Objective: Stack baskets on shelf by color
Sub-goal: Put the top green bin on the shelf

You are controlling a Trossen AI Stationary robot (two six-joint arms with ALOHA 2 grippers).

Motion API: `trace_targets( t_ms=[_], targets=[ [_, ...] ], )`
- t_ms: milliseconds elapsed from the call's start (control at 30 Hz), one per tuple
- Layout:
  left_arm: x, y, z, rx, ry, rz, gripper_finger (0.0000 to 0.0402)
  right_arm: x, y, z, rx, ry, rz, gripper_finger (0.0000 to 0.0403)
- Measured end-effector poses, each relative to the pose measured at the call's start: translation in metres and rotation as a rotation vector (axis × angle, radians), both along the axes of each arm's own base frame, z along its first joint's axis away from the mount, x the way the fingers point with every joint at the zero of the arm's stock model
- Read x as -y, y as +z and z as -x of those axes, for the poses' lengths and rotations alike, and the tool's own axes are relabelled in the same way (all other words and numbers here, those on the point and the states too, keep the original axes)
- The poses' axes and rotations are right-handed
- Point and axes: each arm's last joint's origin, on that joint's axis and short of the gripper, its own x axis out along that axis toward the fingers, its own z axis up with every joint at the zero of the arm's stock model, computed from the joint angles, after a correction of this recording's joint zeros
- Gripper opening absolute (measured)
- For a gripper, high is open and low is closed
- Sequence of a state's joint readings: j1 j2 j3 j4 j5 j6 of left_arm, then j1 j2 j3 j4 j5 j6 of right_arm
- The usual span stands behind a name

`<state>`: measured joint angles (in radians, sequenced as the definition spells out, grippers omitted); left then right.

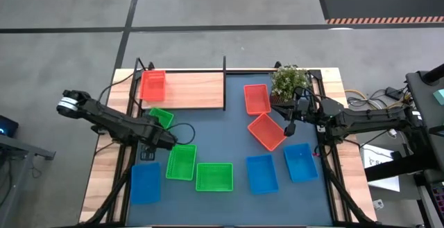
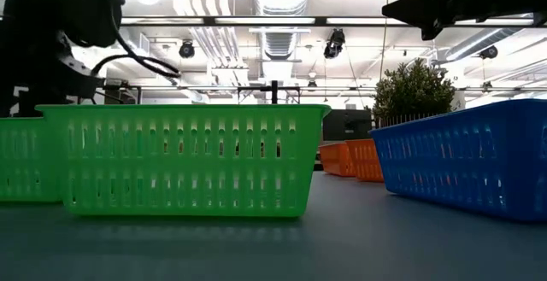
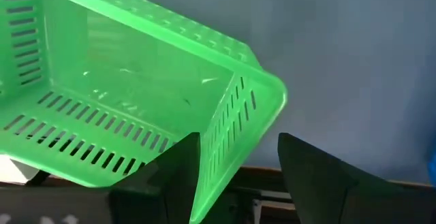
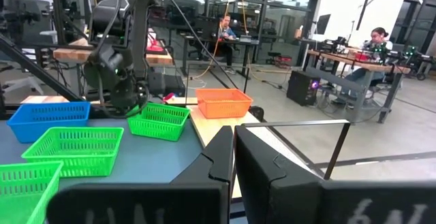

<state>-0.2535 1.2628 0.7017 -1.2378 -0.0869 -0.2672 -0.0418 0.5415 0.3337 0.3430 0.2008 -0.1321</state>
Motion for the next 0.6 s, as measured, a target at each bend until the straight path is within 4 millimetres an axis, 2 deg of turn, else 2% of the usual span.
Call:
trace_targets(
  t_ms=[300,433,600],
  targets=[
    [0.0013,-0.0089,-0.0049,-0.063,-0.048,-0.003,0.0175,0.0000,-0.0002,0.0000,-0.002,0.000,0.001,0.0009],
    [0.0015,-0.0102,-0.0055,-0.074,-0.062,-0.001,0.0144,0.0000,-0.0005,0.0000,-0.005,0.000,-0.001,0.0009],
    [0.0018,-0.0109,-0.0058,-0.080,-0.059,0.006,0.0082,0.0000,-0.0029,0.0000,-0.030,0.000,-0.002,0.0009]
  ],
)
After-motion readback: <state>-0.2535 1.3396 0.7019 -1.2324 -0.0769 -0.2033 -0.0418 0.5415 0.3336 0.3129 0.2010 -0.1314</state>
